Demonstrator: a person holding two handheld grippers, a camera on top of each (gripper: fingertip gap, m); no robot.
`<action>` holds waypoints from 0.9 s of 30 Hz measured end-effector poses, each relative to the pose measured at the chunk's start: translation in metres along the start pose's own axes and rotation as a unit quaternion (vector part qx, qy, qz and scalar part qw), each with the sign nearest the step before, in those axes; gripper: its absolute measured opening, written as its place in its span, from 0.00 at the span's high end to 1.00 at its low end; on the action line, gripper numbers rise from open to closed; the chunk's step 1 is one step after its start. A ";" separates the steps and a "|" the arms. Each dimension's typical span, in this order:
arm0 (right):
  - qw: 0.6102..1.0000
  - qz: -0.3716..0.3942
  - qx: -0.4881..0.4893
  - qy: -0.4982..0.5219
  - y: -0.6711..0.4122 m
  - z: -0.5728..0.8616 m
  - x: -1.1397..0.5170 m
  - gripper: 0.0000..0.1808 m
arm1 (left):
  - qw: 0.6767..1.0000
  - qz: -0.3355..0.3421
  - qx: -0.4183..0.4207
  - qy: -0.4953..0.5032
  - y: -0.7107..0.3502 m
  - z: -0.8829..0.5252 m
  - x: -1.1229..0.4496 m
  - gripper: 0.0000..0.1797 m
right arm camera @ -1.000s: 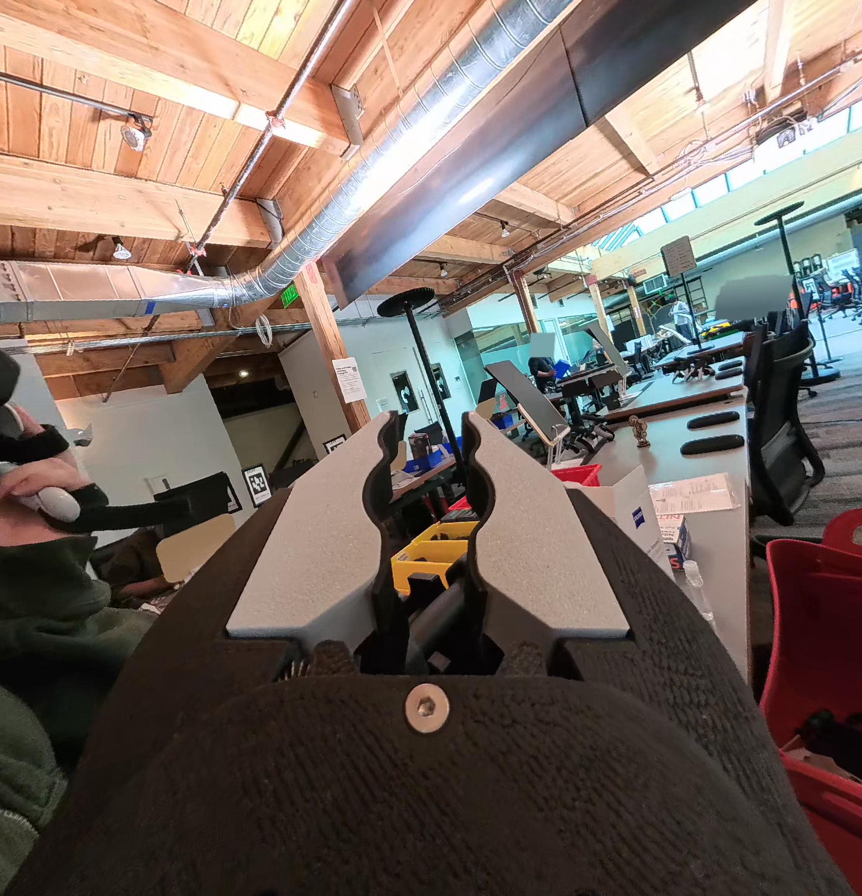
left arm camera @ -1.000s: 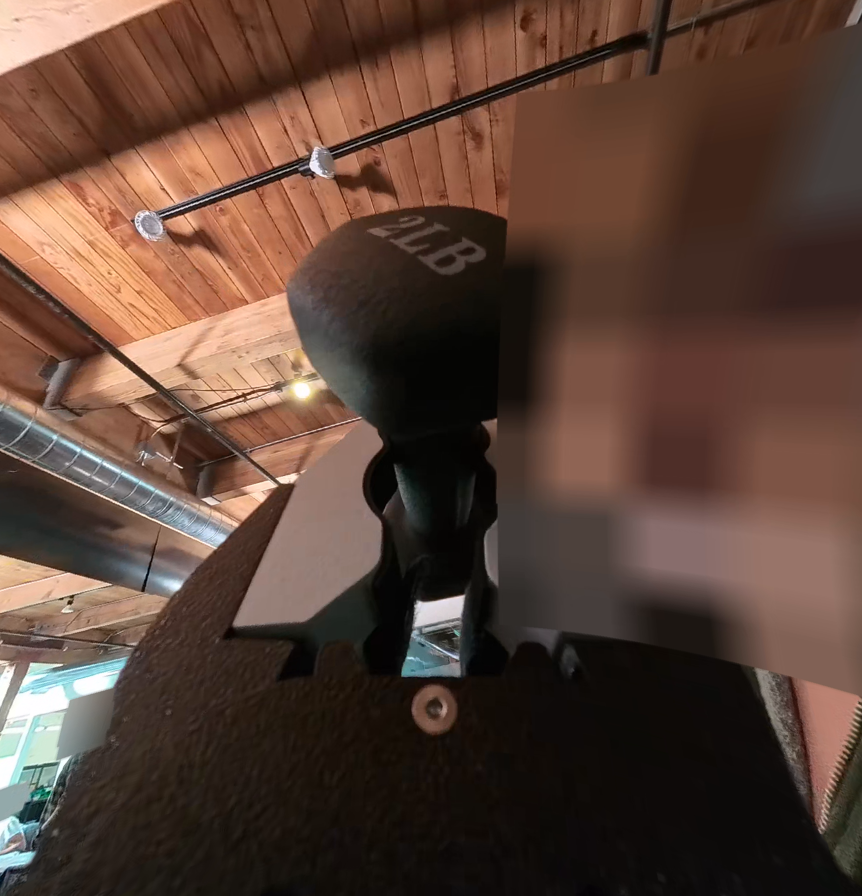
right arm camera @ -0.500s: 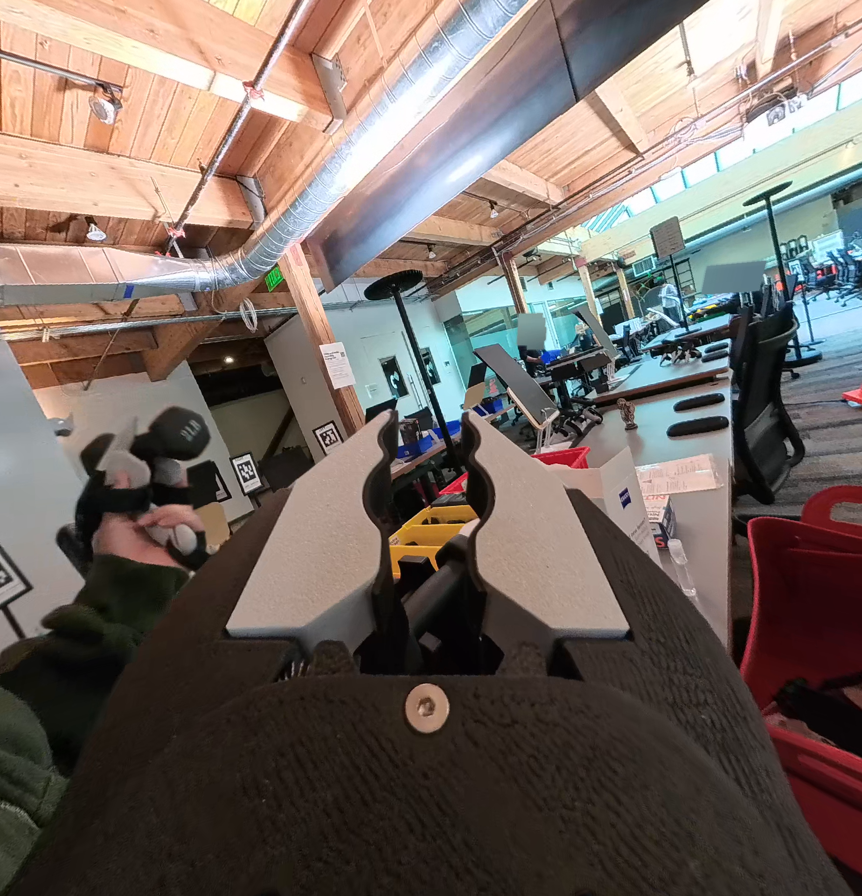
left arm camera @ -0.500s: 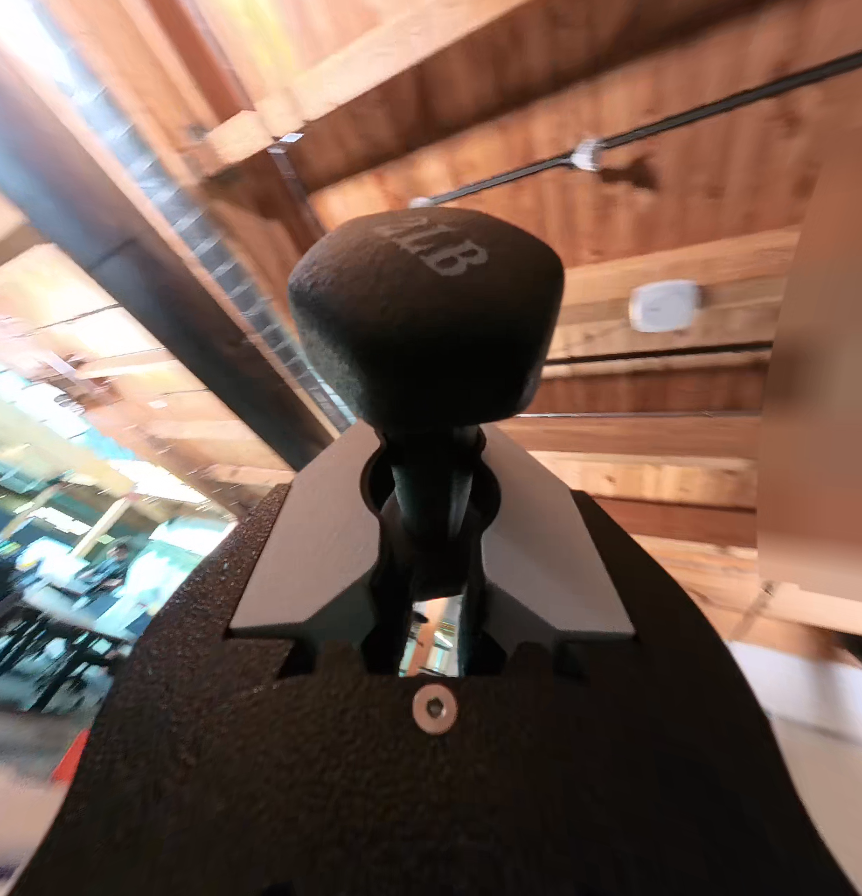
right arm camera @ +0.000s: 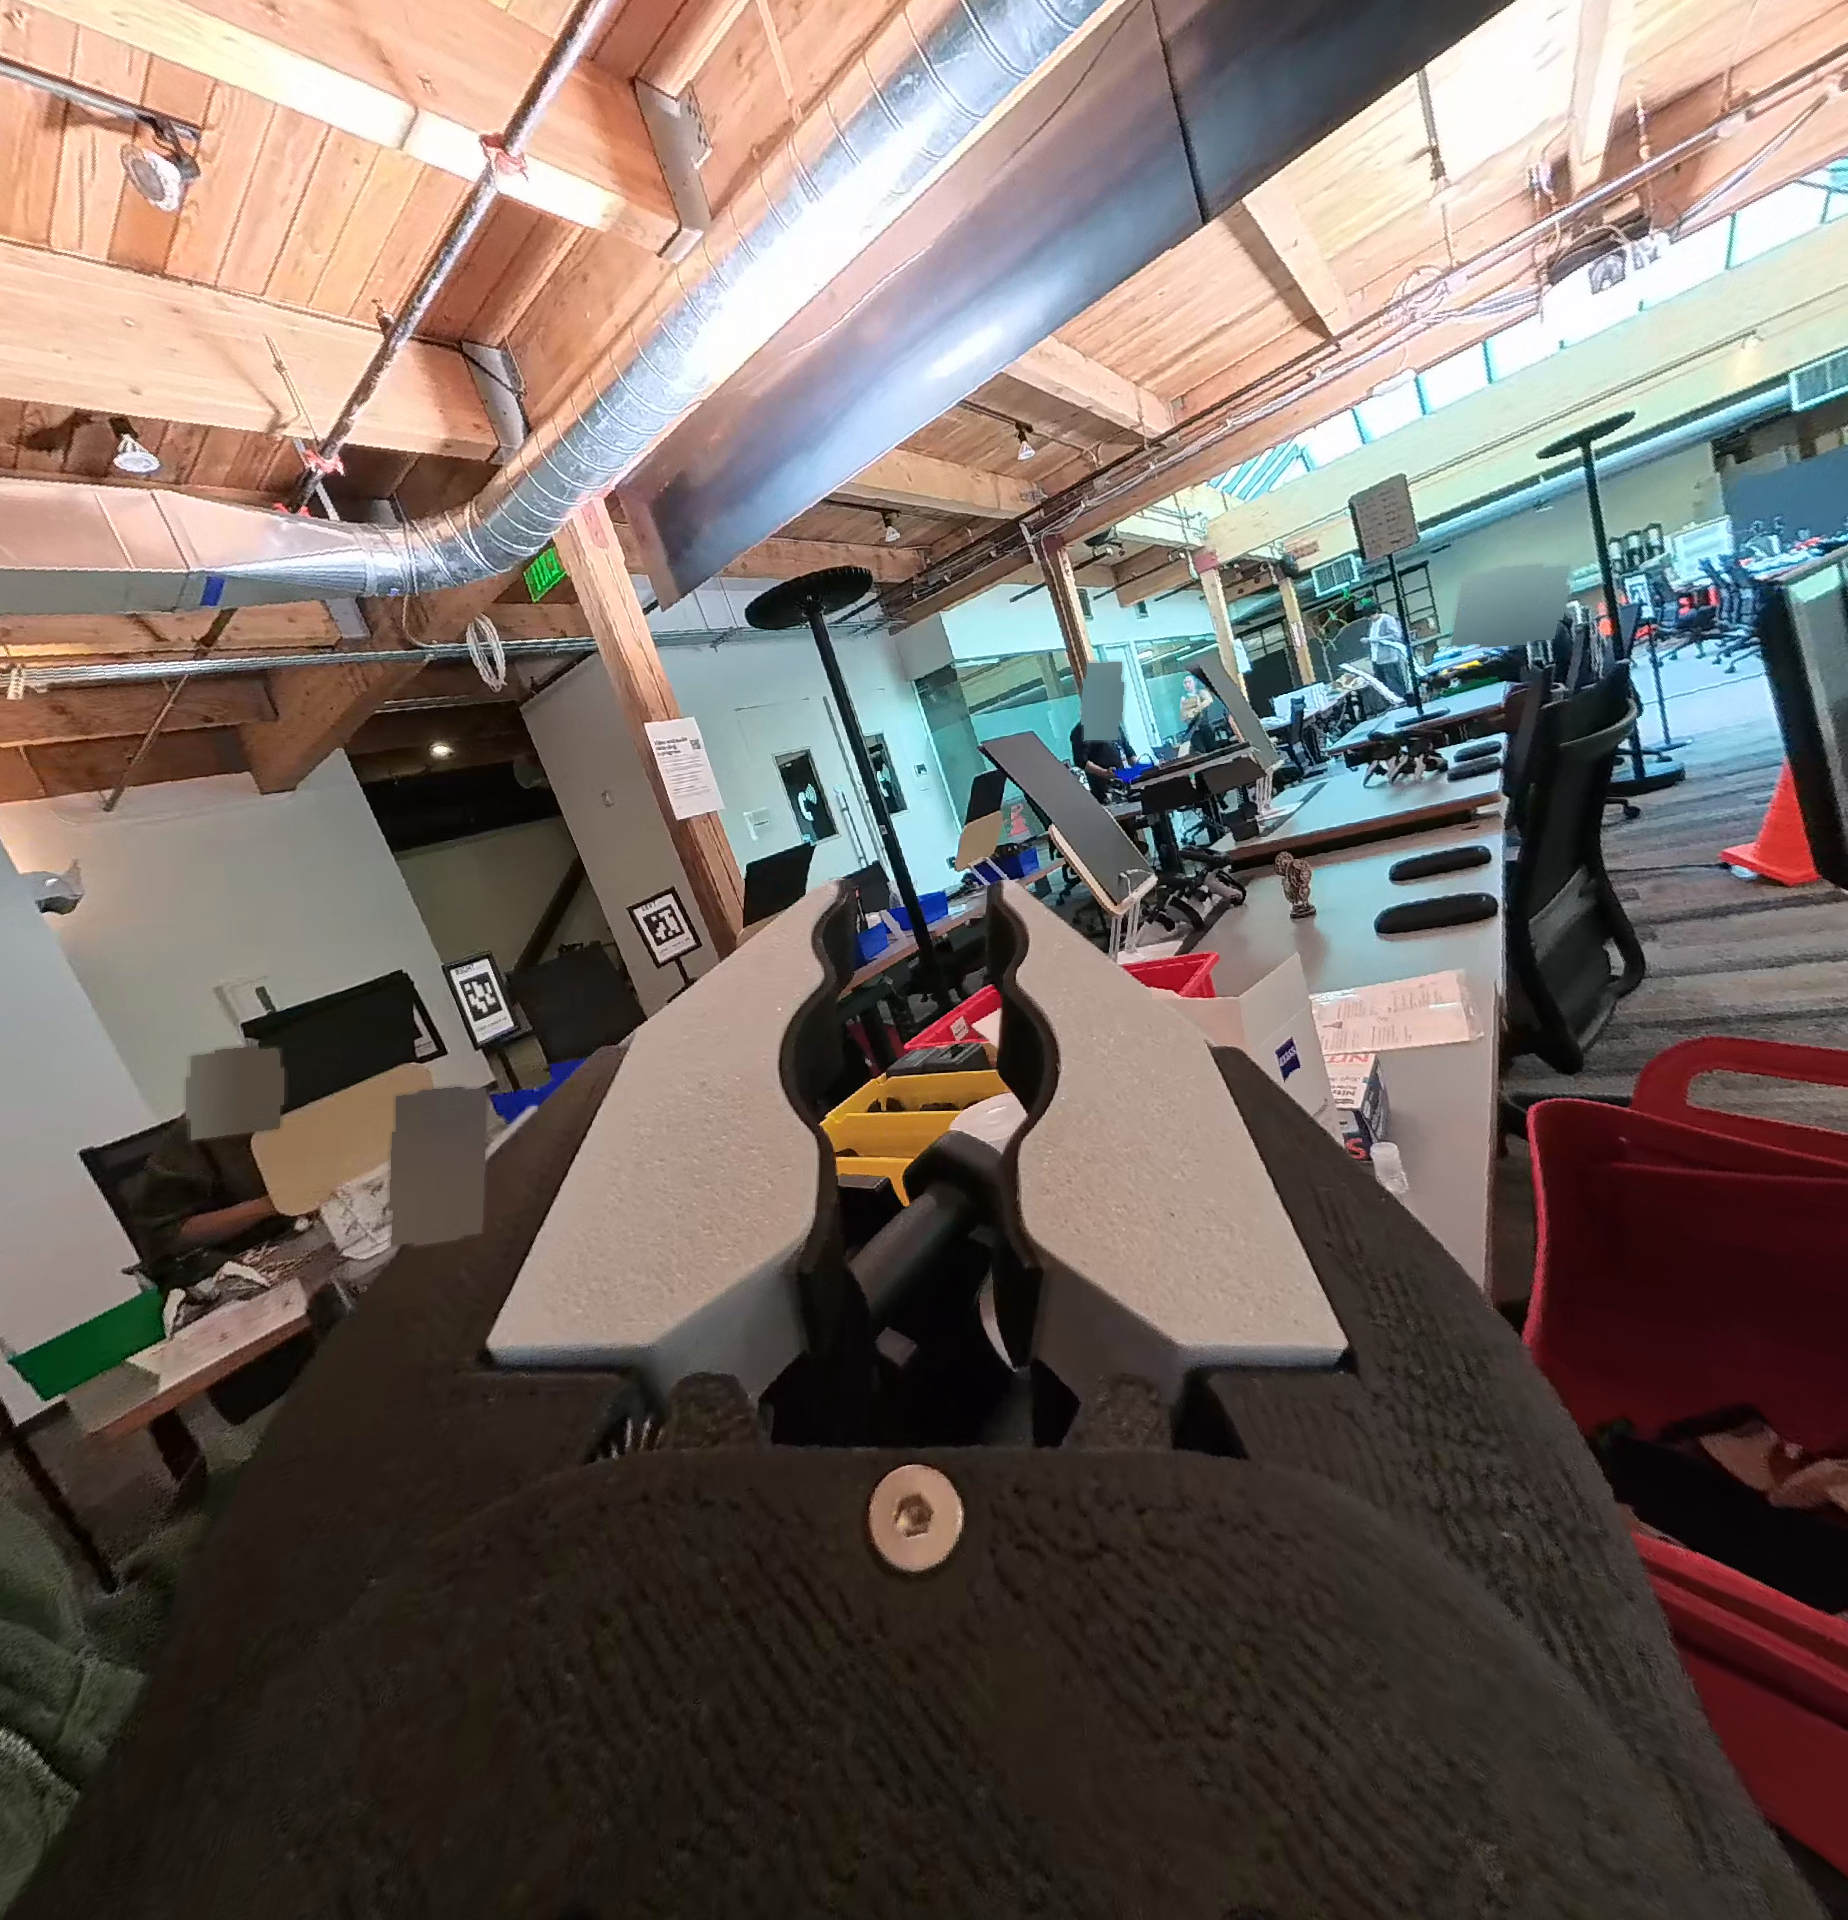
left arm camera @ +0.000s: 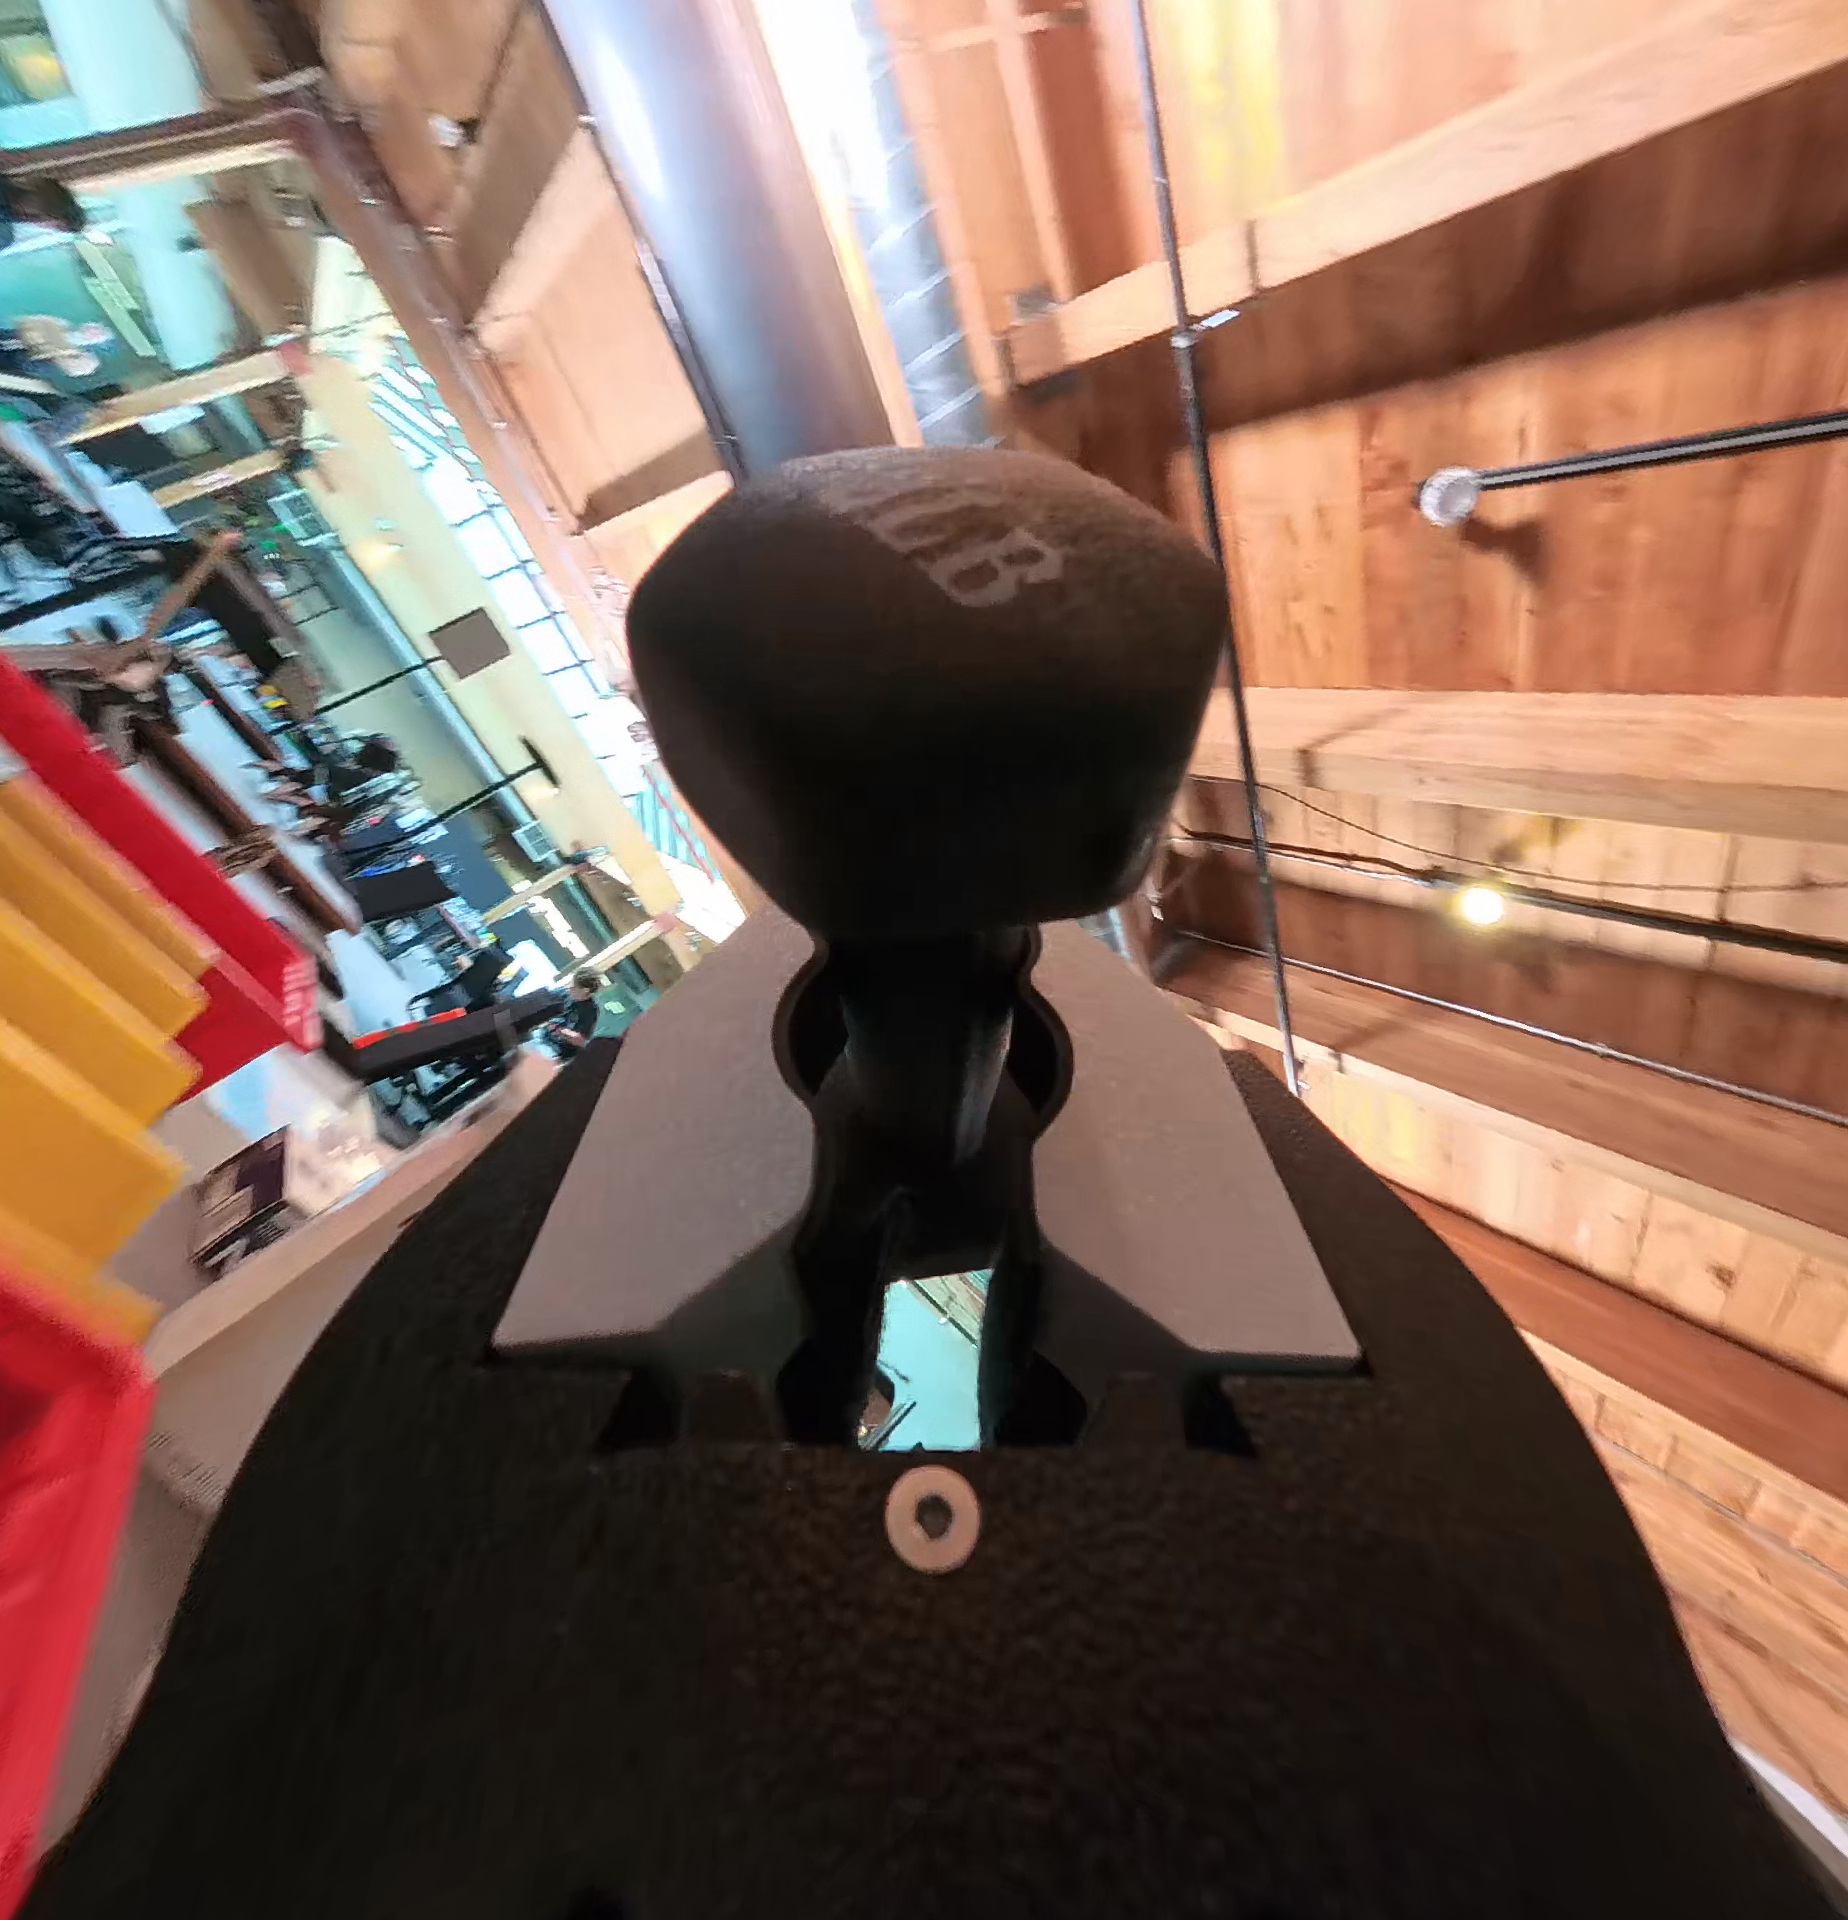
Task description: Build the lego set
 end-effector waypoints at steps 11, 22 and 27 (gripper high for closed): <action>1.000 0.006 -0.001 0.002 0.001 0.001 0.002 0.88 | 0.999 -0.007 -0.030 0.020 -0.012 0.019 -0.001 0.86; 1.000 0.015 0.001 -0.005 0.002 0.000 -0.002 0.88 | 0.956 -0.004 -0.119 0.267 -0.039 0.191 -0.035 0.86; 1.000 0.019 0.001 -0.008 0.002 0.001 -0.003 0.88 | 0.928 -0.023 -0.160 0.337 -0.036 0.254 -0.028 0.86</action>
Point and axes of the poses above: each gripper's, where its closed fingertips meet, x back along the fingers, y out of its underside, z = x × y across the jaws, the point moved 8 cm from there along x, back along the fingers, and after that the axes turned 13 degrees about -z, right-handed, at the moved point
